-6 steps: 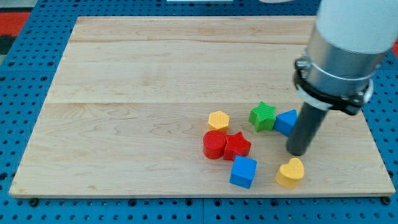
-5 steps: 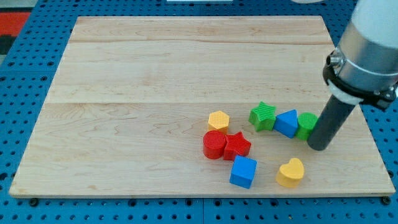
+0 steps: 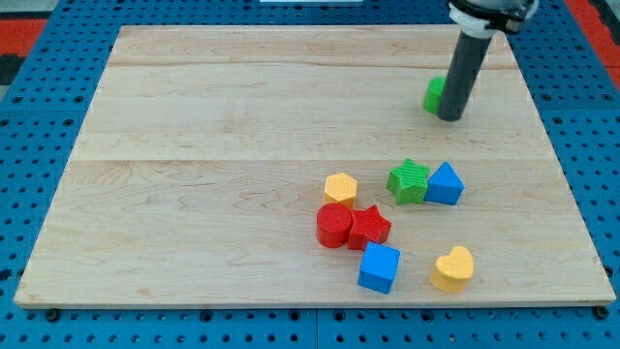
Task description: Separate green circle from blue triangle
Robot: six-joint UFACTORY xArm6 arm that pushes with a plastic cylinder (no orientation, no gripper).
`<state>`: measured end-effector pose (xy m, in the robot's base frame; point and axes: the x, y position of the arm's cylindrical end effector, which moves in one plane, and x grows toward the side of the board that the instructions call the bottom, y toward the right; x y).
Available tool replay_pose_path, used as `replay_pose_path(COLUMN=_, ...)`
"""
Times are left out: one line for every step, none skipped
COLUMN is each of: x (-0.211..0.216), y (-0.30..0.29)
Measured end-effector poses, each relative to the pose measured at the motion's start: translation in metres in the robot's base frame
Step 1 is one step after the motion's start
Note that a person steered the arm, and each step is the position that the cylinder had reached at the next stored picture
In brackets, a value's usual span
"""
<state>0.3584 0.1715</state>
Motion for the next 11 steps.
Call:
replay_pose_path(x=-0.033, y=-0.003)
replay_pose_path(x=-0.04, y=-0.012)
replay_pose_path(x=-0.044, y=-0.013)
replay_pose_path(x=-0.055, y=-0.016)
replay_pose_path(x=-0.088, y=-0.031)
replay_pose_path(x=-0.11, y=-0.035)
replay_pose_path(x=-0.124, y=-0.04)
replay_pose_path(x=-0.095, y=-0.039)
replay_pose_path(x=-0.056, y=-0.035)
replay_pose_path(x=-0.012, y=-0.006)
replay_pose_path(x=0.012, y=0.018)
